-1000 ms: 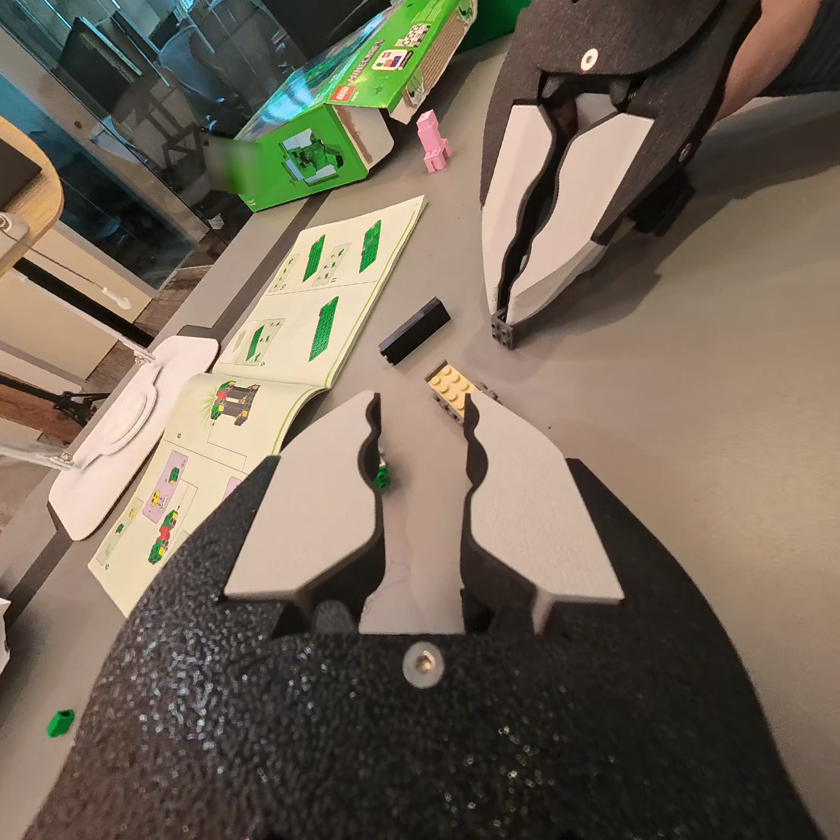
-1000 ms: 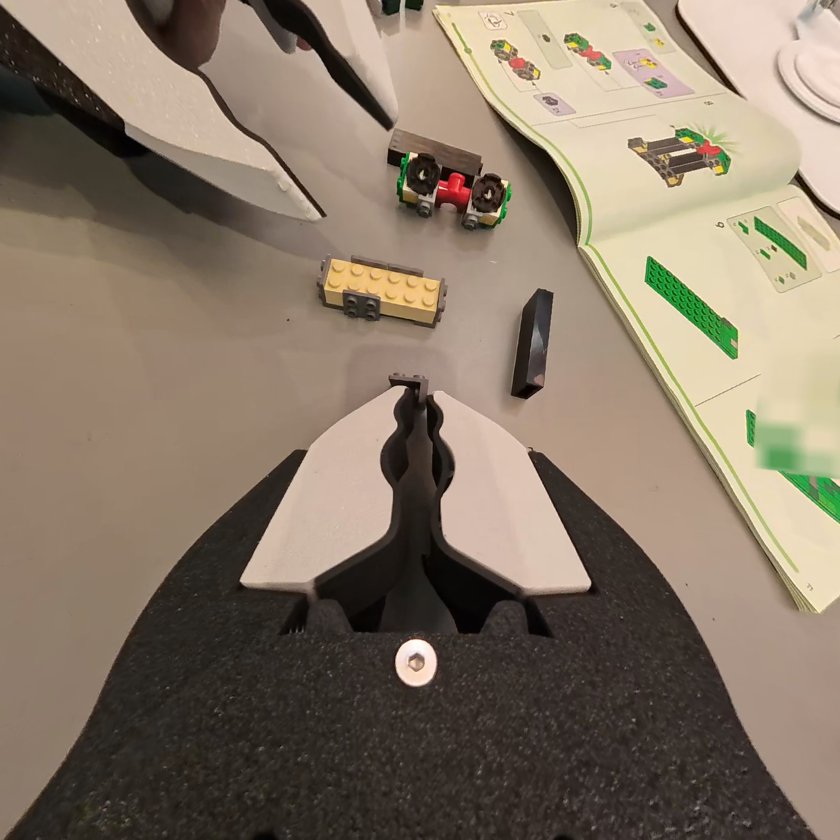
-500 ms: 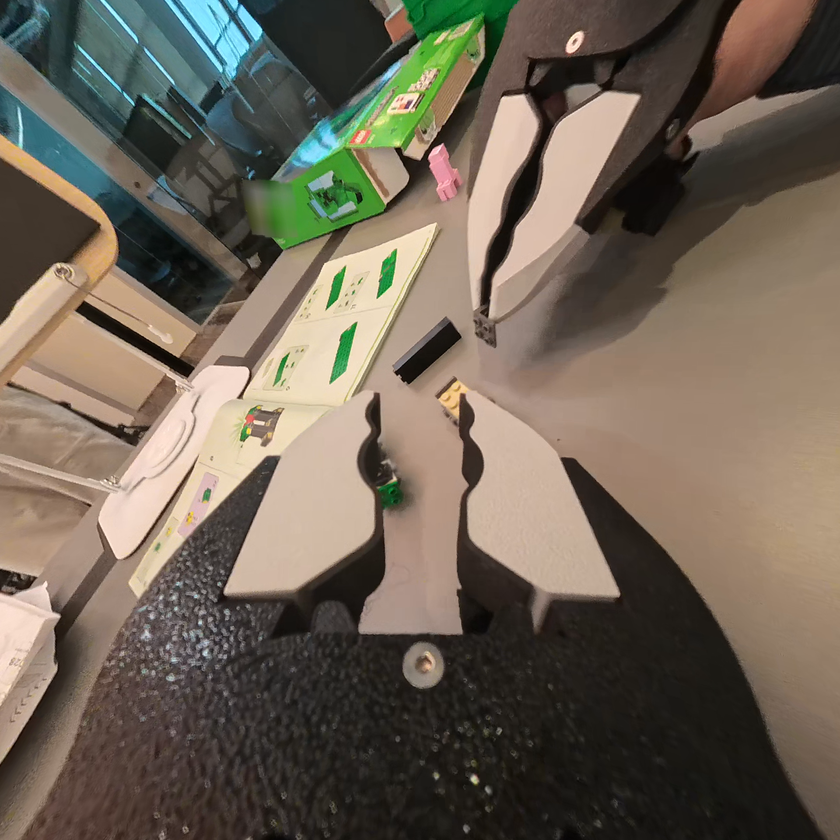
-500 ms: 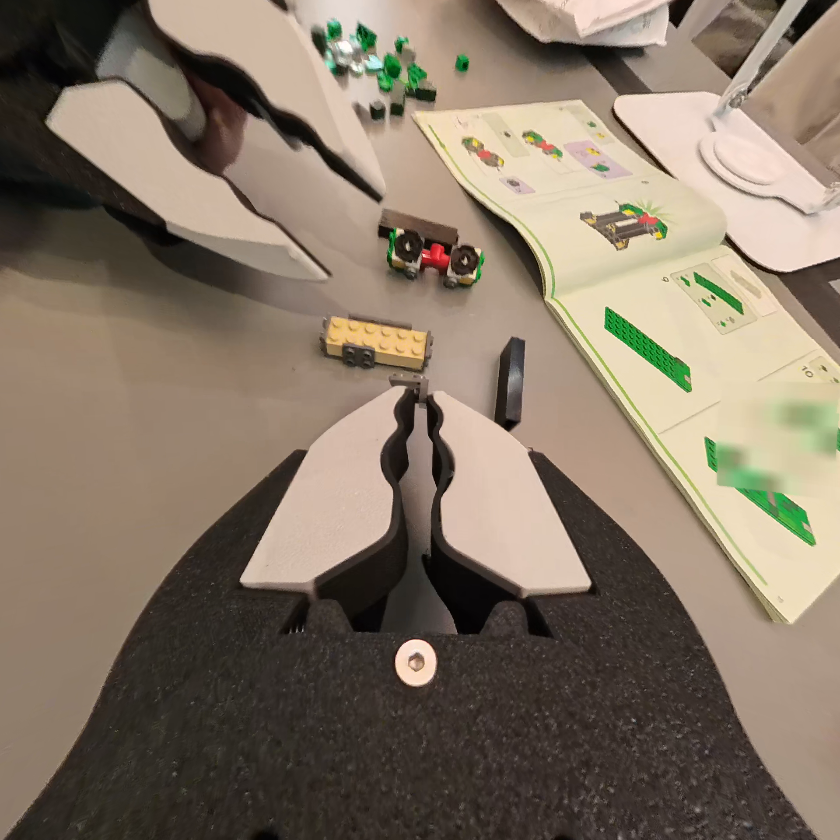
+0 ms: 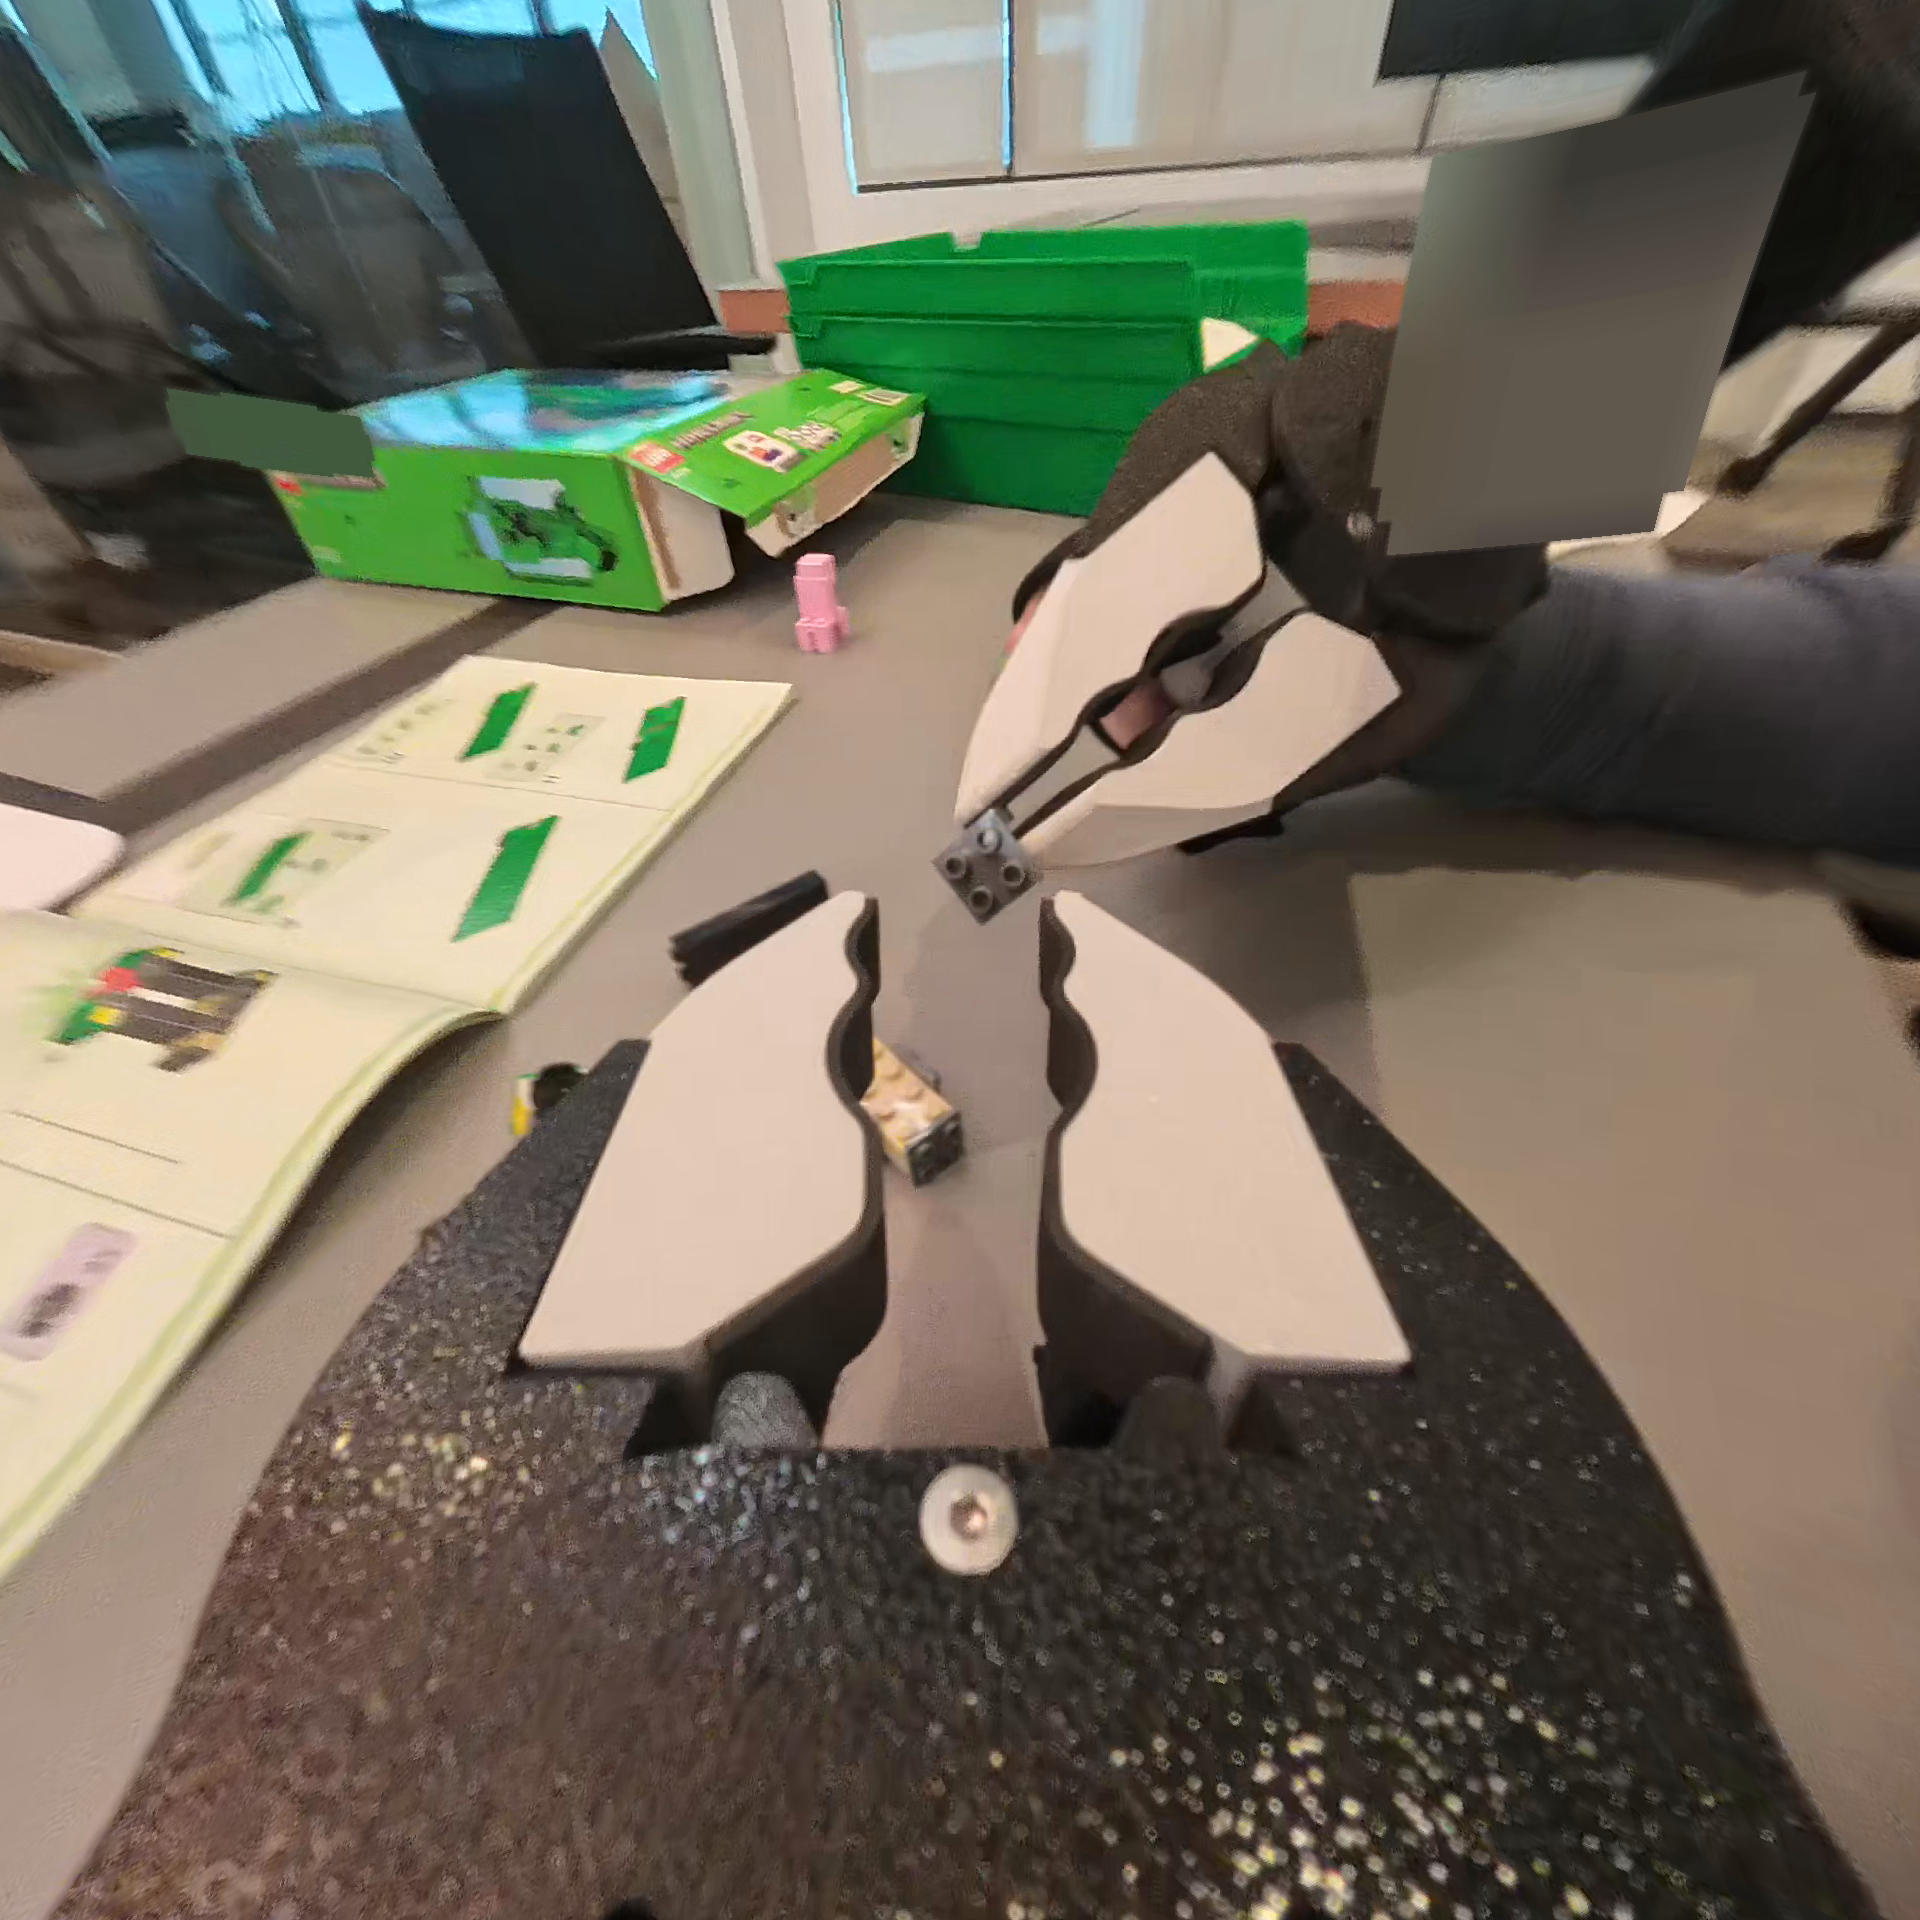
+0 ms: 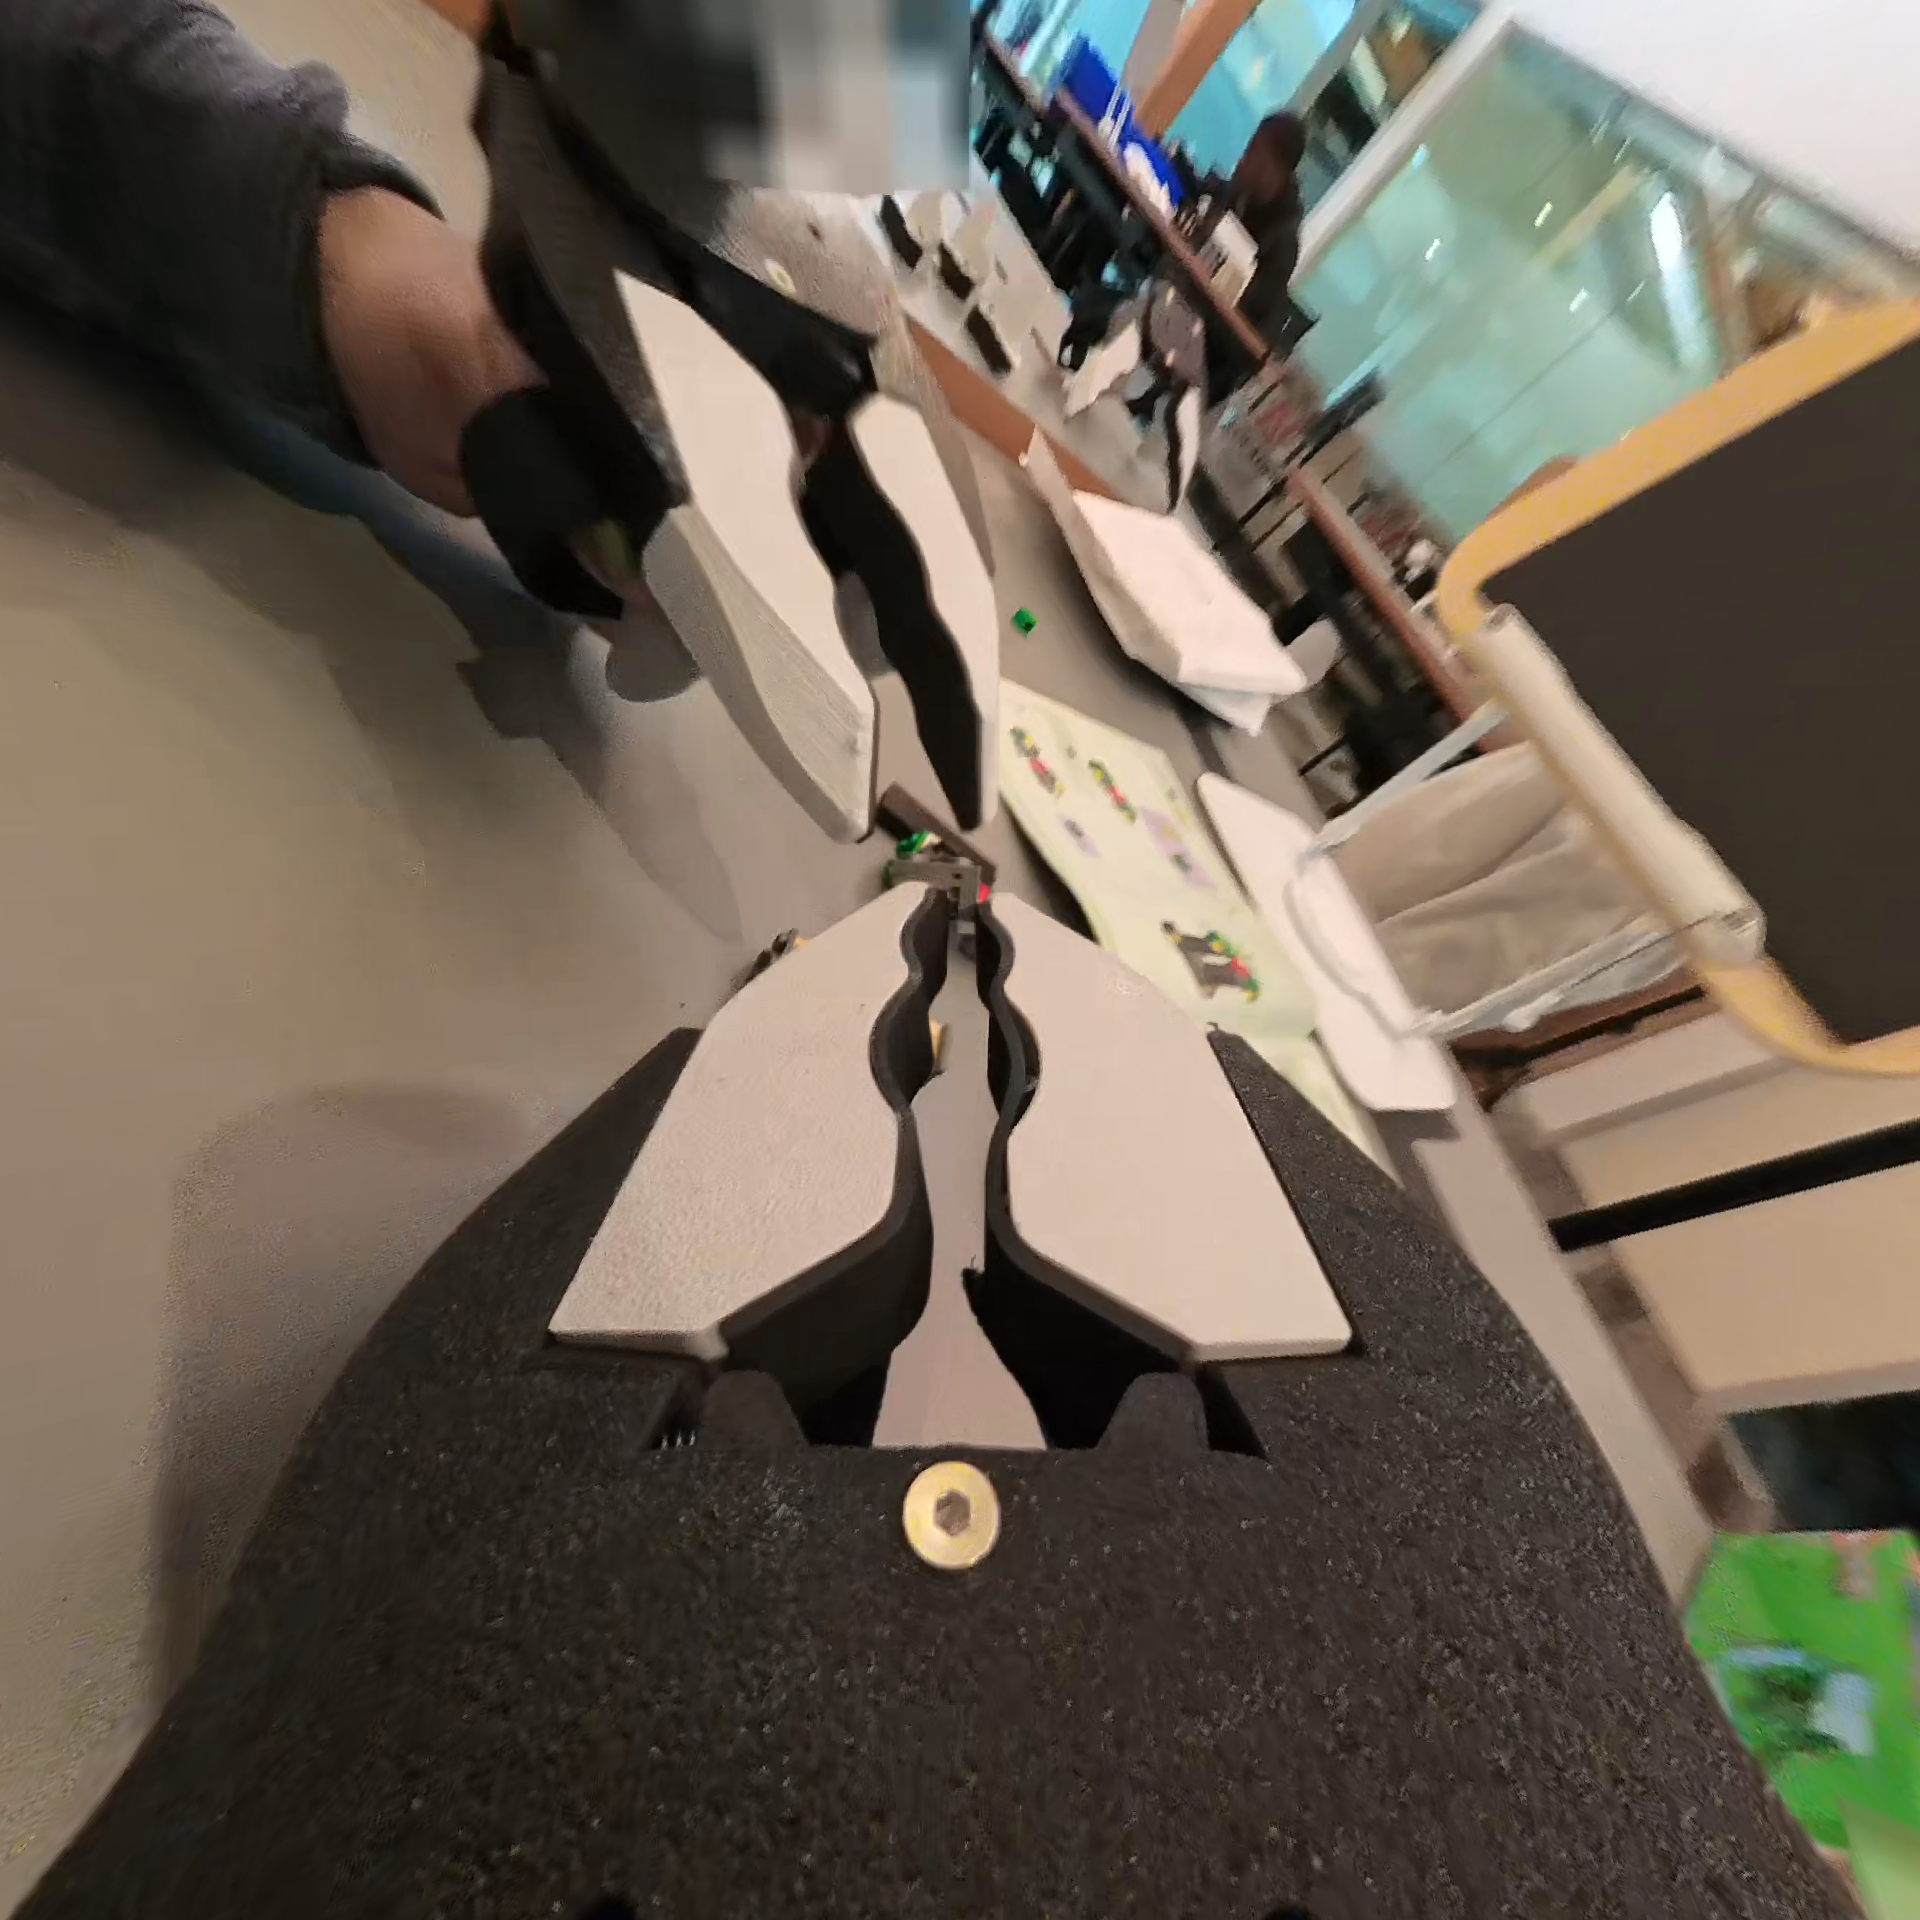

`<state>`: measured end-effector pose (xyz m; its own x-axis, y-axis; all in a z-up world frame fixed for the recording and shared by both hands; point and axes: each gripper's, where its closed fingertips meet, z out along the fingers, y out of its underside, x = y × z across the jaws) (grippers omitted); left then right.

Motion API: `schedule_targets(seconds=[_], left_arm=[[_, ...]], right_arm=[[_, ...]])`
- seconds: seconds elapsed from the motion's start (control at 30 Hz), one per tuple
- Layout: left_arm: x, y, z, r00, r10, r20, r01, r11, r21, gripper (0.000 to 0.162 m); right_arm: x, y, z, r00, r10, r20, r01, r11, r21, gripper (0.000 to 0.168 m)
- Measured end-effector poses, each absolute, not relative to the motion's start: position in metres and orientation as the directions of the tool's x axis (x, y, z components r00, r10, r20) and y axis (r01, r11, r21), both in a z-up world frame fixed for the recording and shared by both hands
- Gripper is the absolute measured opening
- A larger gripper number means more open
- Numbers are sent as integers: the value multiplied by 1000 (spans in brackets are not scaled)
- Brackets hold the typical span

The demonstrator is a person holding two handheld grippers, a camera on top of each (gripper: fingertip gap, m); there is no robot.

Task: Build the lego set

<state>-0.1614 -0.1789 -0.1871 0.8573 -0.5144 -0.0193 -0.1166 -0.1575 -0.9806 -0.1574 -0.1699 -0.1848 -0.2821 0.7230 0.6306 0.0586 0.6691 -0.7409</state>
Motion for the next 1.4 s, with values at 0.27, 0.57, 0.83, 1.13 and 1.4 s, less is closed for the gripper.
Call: schedule_targets(seconds=[0.27, 0.57, 0.83, 1.13, 1.4], left_arm=[[-152, -181, -184, 781, -585, 220, 77, -260, -963, 34], [-153, -184, -182, 751, -602, 271, 112, -288, -951, 16], [-158, -189, -200, 790, -580, -198, -359, -177, -916, 16], [-149, -192, -202, 745, -603, -285, -438, -121, -891, 16], [-159, -184, -208, 679, -469, -565, -667, -74, -741, 16]], right_arm=[[-157, -180, -173, -166, 557, 813, -44, 820, -571, 5], [-158, -182, -177, -185, 579, 794, -17, 806, -592, 10], [-143, -189, -181, -488, 816, 308, 91, 399, -912, 21], [-141, -187, -202, -534, 806, 255, 200, 413, -888, 21], [-152, -167, -215, -409, 912, 21, 401, 201, -894, 15]])
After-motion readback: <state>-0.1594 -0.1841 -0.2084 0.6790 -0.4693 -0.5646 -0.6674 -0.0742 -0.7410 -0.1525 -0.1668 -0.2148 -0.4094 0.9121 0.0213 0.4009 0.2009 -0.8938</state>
